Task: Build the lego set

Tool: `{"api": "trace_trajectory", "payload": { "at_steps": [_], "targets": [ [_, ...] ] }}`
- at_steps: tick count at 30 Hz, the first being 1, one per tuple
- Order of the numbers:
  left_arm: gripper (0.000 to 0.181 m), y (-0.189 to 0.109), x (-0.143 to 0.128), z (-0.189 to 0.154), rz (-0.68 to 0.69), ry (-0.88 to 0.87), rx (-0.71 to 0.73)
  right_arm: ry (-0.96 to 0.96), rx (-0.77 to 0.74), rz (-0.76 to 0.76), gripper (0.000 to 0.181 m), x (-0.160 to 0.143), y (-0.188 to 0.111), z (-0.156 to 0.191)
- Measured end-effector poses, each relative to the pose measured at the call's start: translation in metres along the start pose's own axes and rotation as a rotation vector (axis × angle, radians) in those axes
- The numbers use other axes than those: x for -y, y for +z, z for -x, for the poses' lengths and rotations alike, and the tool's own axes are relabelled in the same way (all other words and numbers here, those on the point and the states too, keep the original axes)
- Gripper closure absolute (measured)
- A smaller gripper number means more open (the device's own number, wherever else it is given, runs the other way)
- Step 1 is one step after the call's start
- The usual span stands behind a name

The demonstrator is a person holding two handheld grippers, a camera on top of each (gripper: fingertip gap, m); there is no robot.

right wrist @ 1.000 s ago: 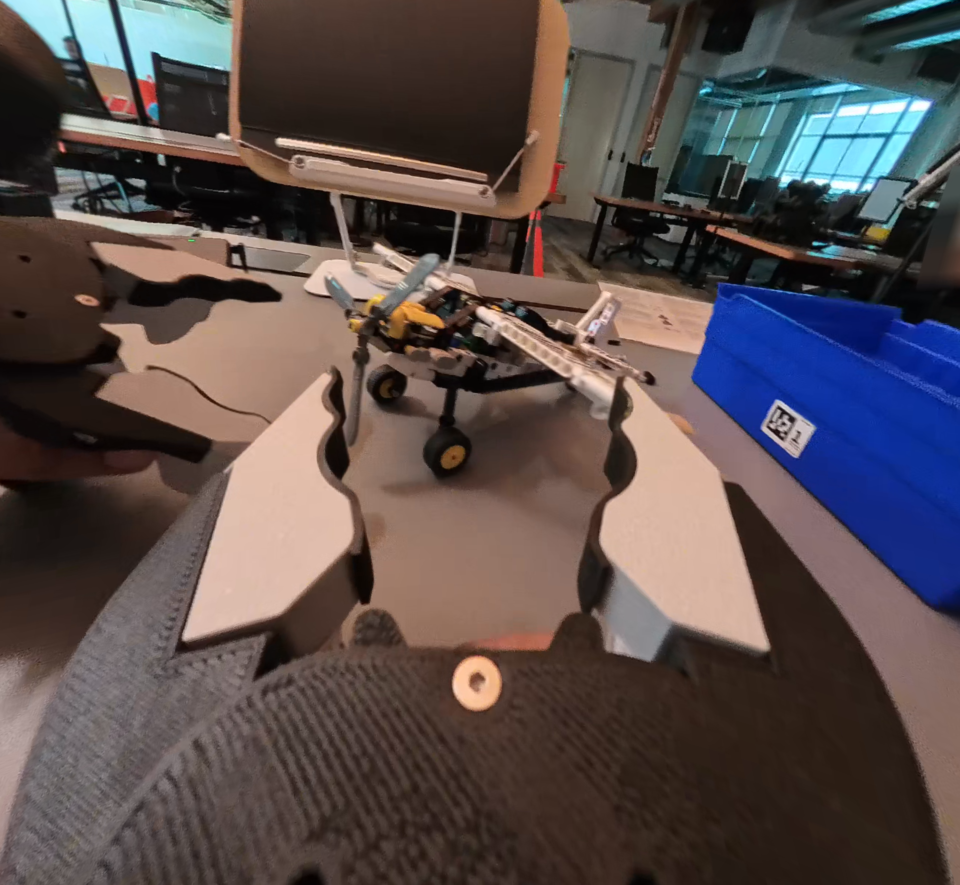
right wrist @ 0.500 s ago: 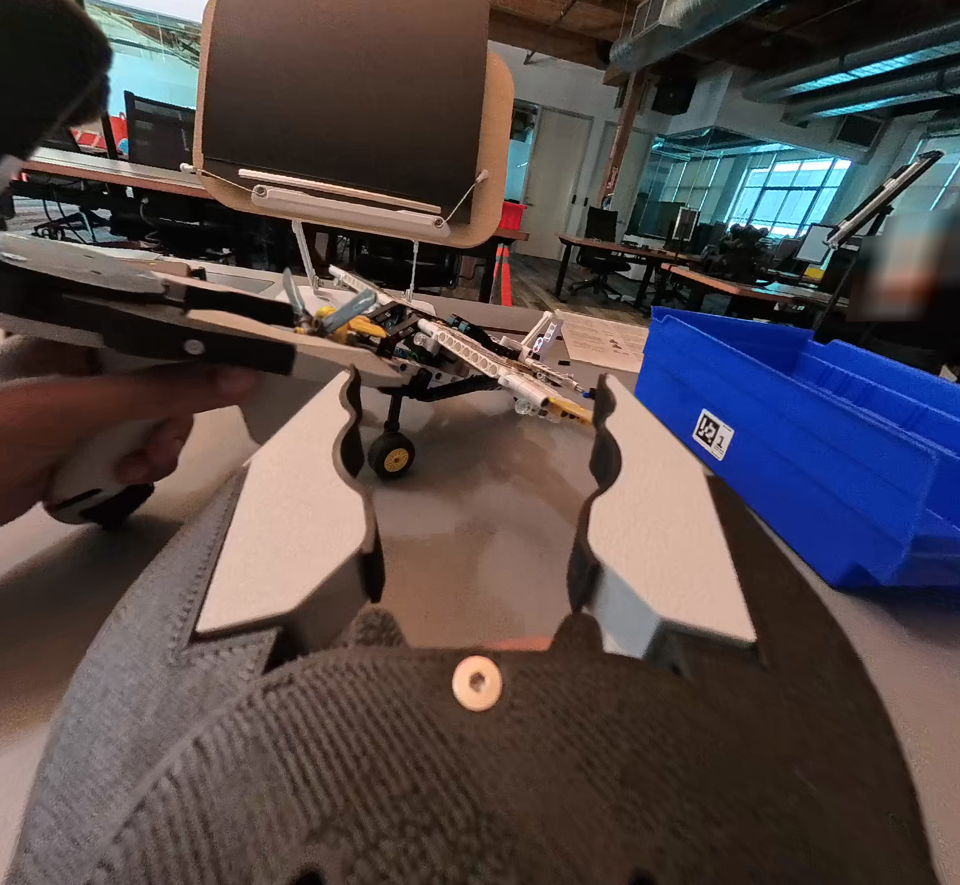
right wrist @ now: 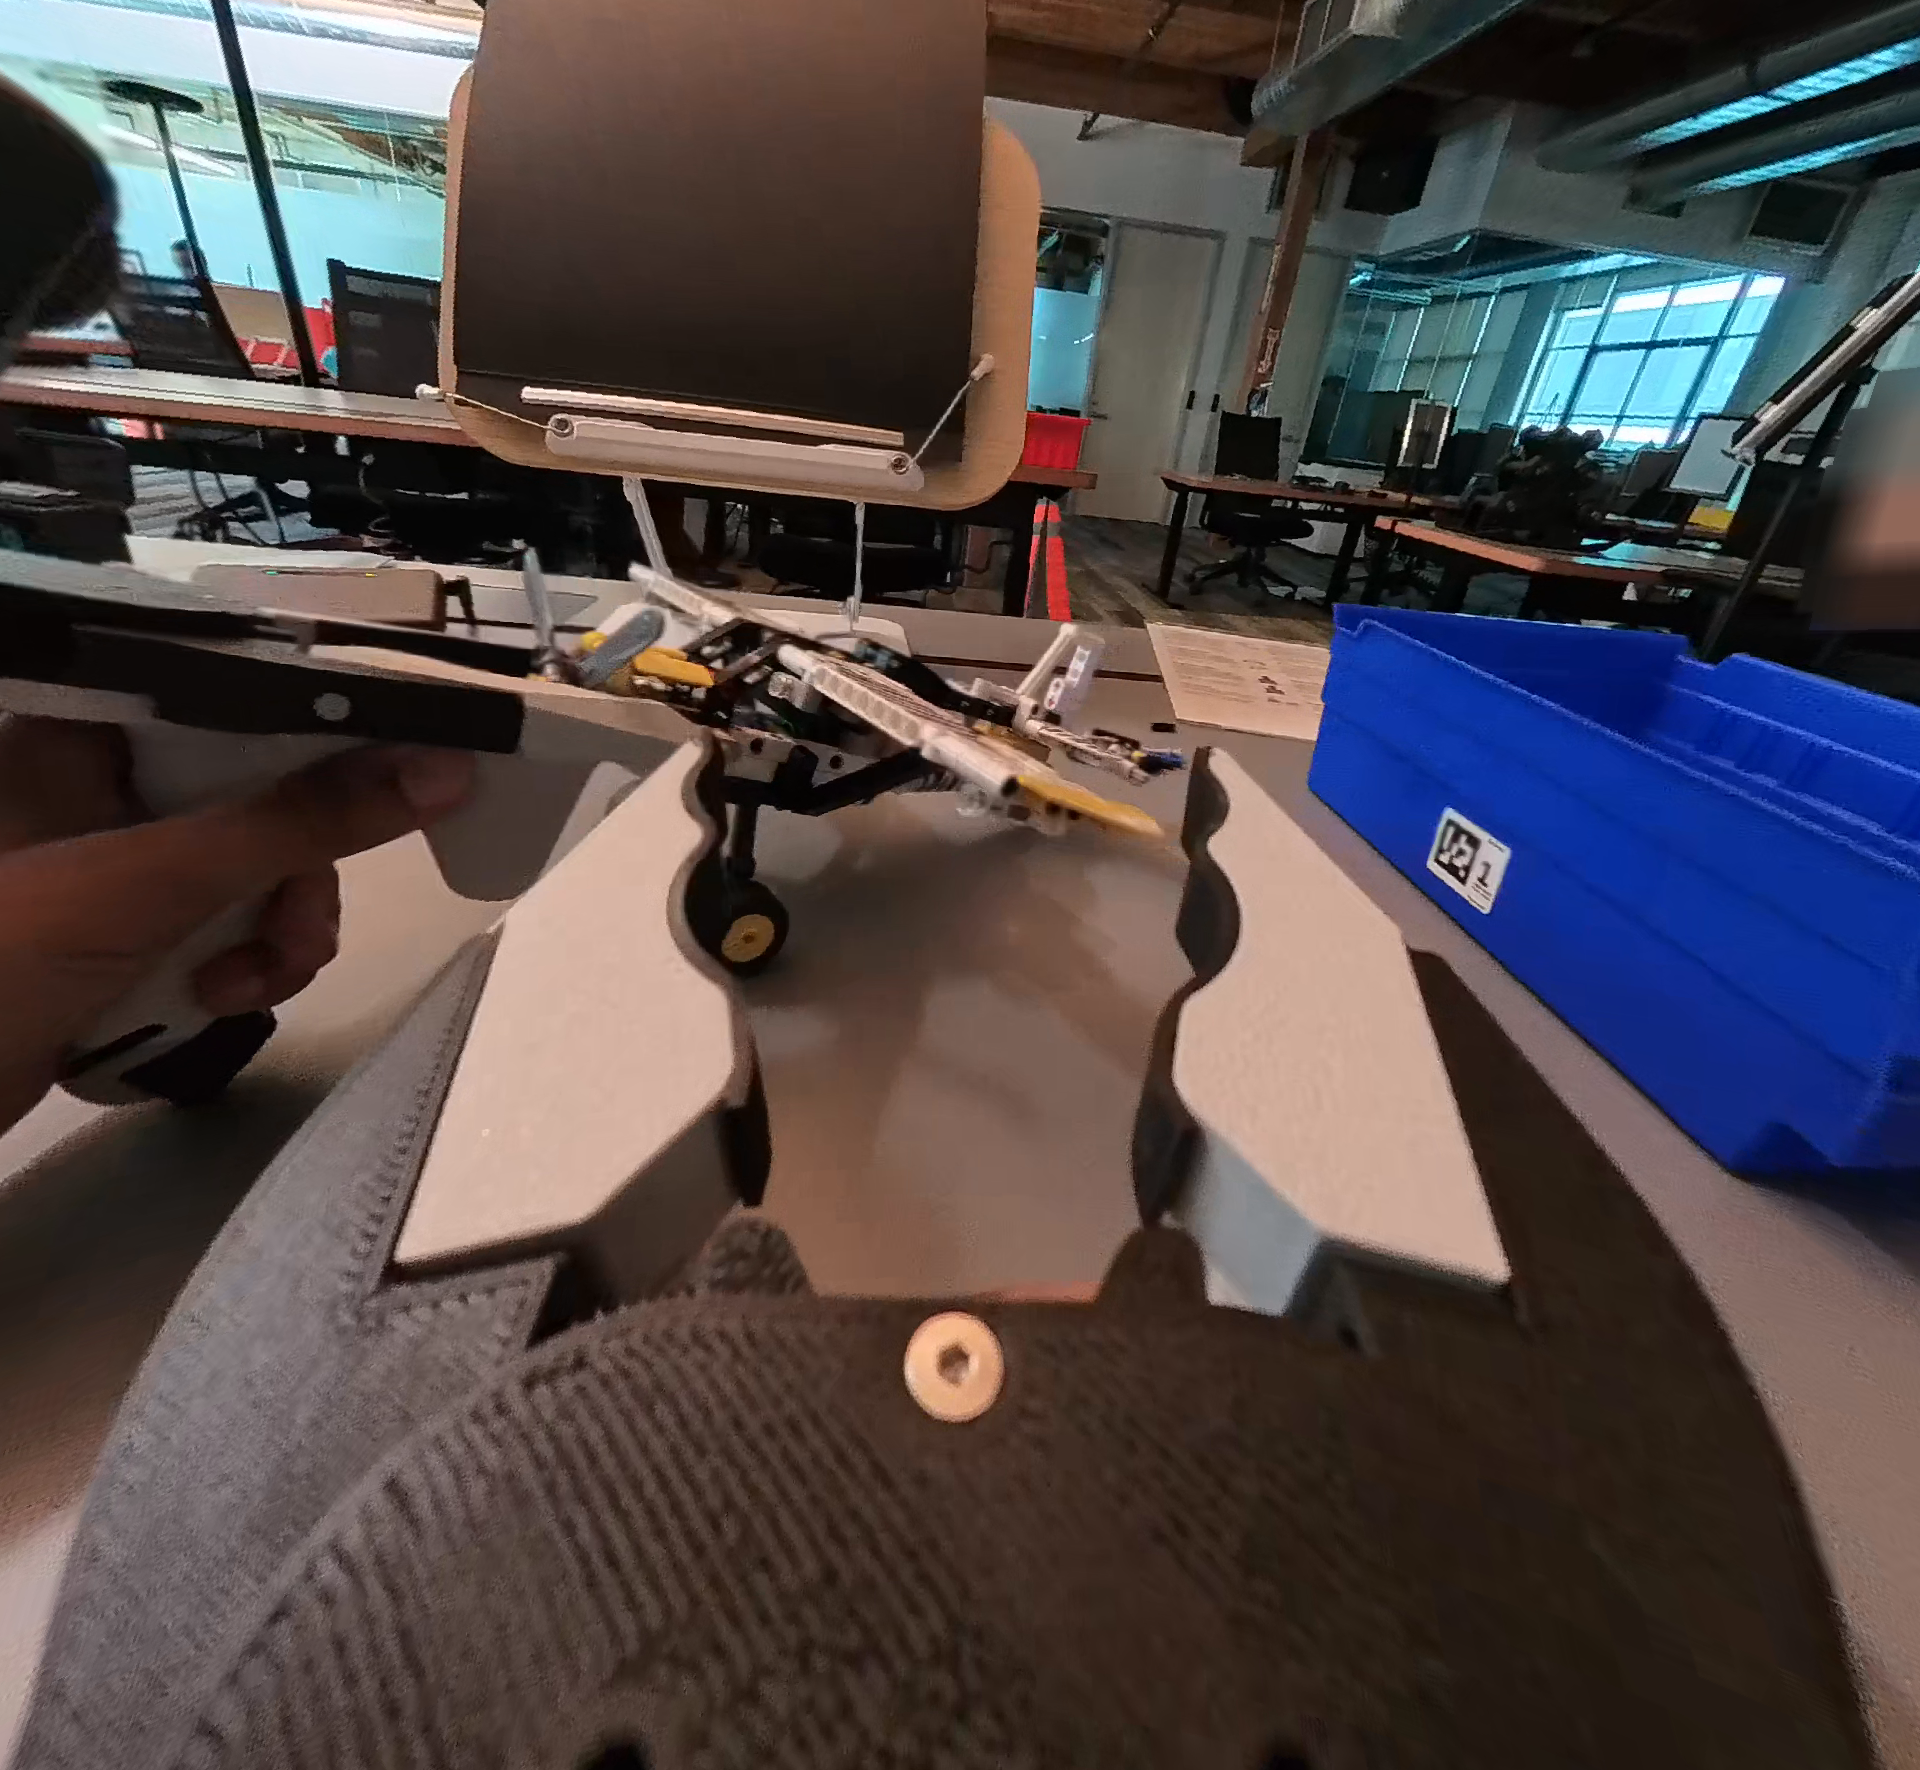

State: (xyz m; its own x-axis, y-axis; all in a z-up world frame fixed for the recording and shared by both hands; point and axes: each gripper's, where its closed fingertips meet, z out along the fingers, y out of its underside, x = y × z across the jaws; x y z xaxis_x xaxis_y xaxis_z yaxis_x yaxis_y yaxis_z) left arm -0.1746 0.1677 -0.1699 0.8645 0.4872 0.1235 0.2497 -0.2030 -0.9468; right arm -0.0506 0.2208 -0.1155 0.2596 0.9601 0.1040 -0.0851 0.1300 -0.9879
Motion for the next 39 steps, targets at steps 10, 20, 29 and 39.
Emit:
{"api": "trace_trajectory", "payload": {
  "at_steps": [10,20,29,39],
  "targets": [
    [0.12,-0.058,-0.012,0.0,-0.055,0.014,0.26,0.074,0.032,-0.012,0.094,0.003,-0.015,-0.007],
    [0.138,-0.073,-0.021,-0.051,-0.066,-0.005,0.146,0.187,0.141,0.157,0.081,-0.031,-0.023,-0.006],
    [0.118,-0.07,-0.023,-0.039,-0.051,-0.094,0.106,0.02,0.198,0.247,0.096,-0.048,-0.022,0.017],
    [0.118,-0.07,-0.025,-0.028,-0.058,-0.286,-0.016,-0.144,0.192,0.301,0.13,-0.058,-0.02,0.029]
  ]
}}
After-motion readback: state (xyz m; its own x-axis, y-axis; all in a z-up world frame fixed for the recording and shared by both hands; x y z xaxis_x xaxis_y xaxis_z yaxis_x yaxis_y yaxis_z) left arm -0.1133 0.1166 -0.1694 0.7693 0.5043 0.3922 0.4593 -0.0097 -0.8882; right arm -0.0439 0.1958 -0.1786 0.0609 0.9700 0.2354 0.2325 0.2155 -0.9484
